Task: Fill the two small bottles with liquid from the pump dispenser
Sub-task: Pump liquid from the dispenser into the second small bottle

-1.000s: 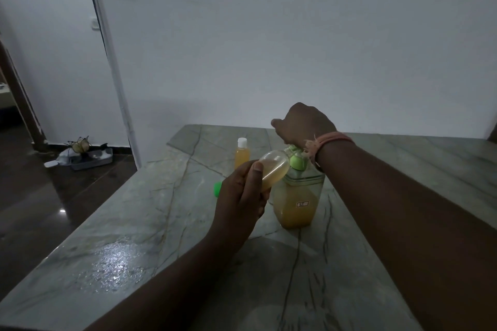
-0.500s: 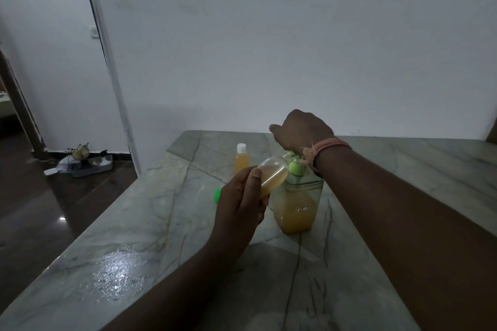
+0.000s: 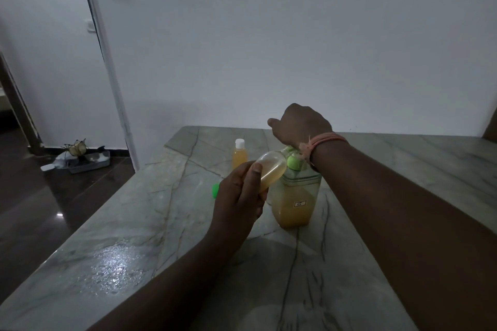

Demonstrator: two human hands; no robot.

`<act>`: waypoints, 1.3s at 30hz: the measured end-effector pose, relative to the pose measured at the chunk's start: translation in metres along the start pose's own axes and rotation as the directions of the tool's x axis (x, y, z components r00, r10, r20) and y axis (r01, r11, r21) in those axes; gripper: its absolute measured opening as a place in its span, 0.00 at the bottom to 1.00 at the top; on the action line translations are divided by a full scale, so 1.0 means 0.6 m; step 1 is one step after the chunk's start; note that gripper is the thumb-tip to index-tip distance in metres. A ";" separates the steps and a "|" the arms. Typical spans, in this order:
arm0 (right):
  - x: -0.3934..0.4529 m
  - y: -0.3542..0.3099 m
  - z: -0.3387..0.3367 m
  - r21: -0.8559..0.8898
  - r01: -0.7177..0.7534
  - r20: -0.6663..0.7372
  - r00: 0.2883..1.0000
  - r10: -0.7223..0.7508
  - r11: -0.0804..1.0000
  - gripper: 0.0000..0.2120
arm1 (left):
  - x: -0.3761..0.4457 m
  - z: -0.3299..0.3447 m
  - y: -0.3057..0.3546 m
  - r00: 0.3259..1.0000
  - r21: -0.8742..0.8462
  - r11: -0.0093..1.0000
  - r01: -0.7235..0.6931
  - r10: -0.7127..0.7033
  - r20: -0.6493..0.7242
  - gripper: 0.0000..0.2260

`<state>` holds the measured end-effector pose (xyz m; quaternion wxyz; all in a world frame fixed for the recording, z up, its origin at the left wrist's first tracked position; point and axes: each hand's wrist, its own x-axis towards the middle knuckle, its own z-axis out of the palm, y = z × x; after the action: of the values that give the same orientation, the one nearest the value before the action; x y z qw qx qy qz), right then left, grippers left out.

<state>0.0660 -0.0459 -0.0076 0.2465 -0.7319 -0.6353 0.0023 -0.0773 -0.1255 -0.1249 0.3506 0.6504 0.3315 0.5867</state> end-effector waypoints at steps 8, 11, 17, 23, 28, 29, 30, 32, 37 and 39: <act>-0.003 0.006 0.005 0.044 -0.023 0.043 0.999 0.021 0.999 0.17 | -0.002 0.000 -0.005 1.000 0.022 1.000 0.019 -0.019 0.010 0.13; -0.009 -0.003 -0.012 -0.034 0.021 0.031 0.999 -0.020 0.999 0.18 | -0.004 0.000 -0.001 1.000 0.018 0.999 0.028 -0.028 0.008 0.15; 0.007 0.005 0.012 0.062 -0.012 0.006 1.000 0.012 0.998 0.21 | 0.002 0.001 -0.007 1.000 -0.003 1.000 0.025 -0.025 0.006 0.13; 0.005 0.006 0.011 0.022 -0.014 0.047 0.999 0.013 1.000 0.19 | 0.000 0.000 -0.008 0.999 0.000 0.999 0.036 -0.036 0.004 0.15; -0.004 -0.003 -0.007 -0.039 0.037 0.032 0.999 -0.036 0.999 0.19 | -0.004 -0.001 -0.004 1.000 0.007 1.000 0.024 -0.024 0.010 0.14; -0.002 -0.002 -0.004 -0.024 0.041 0.008 0.999 -0.041 0.999 0.20 | -0.003 -0.001 -0.004 1.000 0.006 1.000 0.024 -0.024 0.008 0.14; -0.002 -0.001 0.001 0.000 0.037 -0.015 0.999 -0.037 0.999 0.22 | -0.001 -0.001 -0.006 1.000 0.009 1.000 0.026 -0.026 0.006 0.14; -0.001 0.004 0.009 0.044 0.014 -0.016 1.000 -0.014 0.999 0.22 | 0.001 0.000 -0.012 0.999 0.018 0.999 0.035 -0.035 0.007 0.13; -0.003 0.002 0.006 -0.011 0.029 -0.003 1.000 -0.029 1.000 0.20 | -0.001 -0.002 -0.013 0.999 0.017 0.999 0.047 -0.047 0.011 0.12; -0.004 -0.003 -0.001 -0.036 0.046 0.033 0.998 -0.045 0.998 0.19 | -0.002 -0.003 -0.011 0.998 0.016 0.998 0.054 -0.054 0.017 0.13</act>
<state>0.0641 -0.0484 -0.0072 0.2229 -0.7216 -0.6555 -0.0031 -0.0791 -0.1229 -0.1312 0.3641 0.6491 0.3505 0.5685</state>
